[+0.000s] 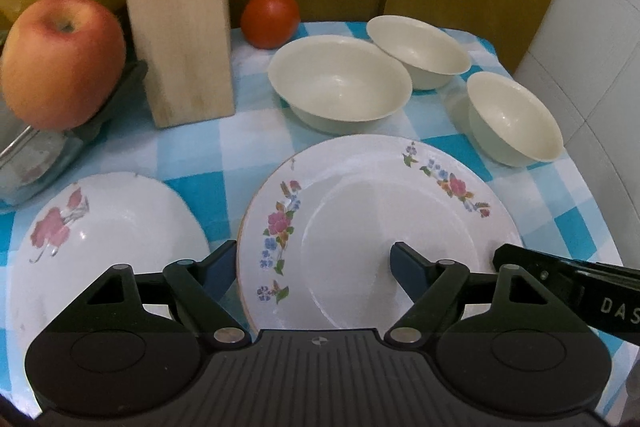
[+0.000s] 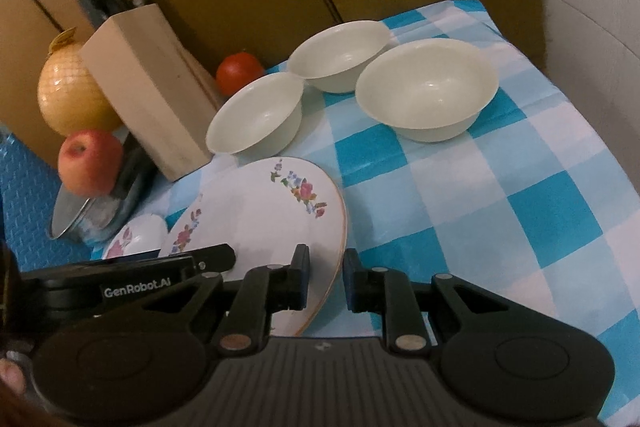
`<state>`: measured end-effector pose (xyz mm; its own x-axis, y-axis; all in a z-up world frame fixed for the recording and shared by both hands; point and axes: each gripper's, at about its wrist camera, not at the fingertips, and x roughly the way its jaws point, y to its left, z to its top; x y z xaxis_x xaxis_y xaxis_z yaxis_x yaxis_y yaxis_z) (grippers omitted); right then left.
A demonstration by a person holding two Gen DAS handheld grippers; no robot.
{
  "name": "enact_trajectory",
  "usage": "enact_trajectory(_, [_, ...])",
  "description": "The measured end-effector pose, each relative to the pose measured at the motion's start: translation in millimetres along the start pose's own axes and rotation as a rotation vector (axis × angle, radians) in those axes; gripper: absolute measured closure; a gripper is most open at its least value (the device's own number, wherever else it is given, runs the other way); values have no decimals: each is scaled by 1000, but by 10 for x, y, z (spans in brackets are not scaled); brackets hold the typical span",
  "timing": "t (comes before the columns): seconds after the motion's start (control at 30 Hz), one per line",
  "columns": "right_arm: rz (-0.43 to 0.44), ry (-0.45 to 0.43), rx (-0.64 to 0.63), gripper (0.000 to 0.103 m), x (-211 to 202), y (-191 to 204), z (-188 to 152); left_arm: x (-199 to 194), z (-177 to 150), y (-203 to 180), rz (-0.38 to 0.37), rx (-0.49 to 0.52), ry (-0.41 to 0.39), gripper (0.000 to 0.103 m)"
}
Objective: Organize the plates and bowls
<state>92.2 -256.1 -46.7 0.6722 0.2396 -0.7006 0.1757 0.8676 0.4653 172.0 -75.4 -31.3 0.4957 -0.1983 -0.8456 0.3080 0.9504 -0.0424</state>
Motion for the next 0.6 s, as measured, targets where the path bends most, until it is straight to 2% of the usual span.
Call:
enact_trajectory(0.2, [33, 38, -46, 85, -71, 119, -145, -145, -133, 64, 19, -17, 2, 18])
enact_trajectory(0.6, [72, 58, -96, 85, -318, 211, -372, -516, -462, 70, 66, -56, -20, 18])
